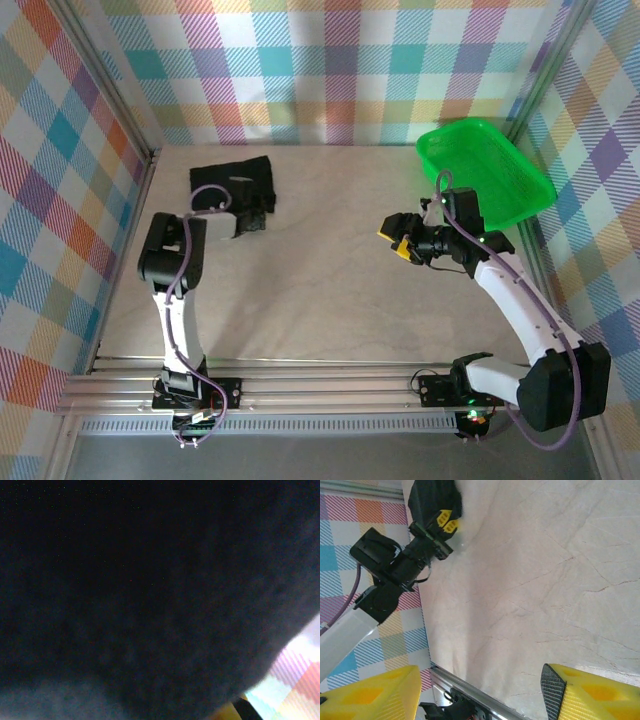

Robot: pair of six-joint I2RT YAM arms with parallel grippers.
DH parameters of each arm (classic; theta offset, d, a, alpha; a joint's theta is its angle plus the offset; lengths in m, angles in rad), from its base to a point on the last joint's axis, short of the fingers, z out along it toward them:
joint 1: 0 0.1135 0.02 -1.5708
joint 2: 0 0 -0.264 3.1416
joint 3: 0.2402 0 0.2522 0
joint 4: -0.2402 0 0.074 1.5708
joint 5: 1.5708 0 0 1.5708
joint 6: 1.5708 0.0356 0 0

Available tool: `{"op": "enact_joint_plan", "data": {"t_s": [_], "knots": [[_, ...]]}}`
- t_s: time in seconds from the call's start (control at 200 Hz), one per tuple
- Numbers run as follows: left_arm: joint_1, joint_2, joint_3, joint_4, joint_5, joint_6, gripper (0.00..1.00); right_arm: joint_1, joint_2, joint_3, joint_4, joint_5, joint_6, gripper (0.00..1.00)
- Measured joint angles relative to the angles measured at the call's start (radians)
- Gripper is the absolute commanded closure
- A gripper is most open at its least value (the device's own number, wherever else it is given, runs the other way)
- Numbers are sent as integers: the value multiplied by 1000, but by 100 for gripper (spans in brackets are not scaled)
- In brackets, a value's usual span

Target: Fold and stack the t-shirts

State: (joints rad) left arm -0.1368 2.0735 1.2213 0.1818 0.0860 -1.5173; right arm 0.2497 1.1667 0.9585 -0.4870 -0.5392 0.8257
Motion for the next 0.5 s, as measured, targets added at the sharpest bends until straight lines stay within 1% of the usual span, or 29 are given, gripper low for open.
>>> {"op": "enact_joint_plan", "data": {"t_s": [0.075, 0.22, 0.36, 0.5], "knots": [[77, 2, 26, -49, 50, 106, 100, 0, 7, 0, 1, 0, 0, 35], [180, 27, 96, -141, 113, 270, 100, 0, 26, 0, 16, -1, 0, 35], [237, 77, 204, -237, 161, 389, 100, 0, 43, 0, 26, -5, 0, 35], [262, 157, 362, -353, 192, 500, 100, 0, 53, 0, 29, -8, 0, 35]]}}
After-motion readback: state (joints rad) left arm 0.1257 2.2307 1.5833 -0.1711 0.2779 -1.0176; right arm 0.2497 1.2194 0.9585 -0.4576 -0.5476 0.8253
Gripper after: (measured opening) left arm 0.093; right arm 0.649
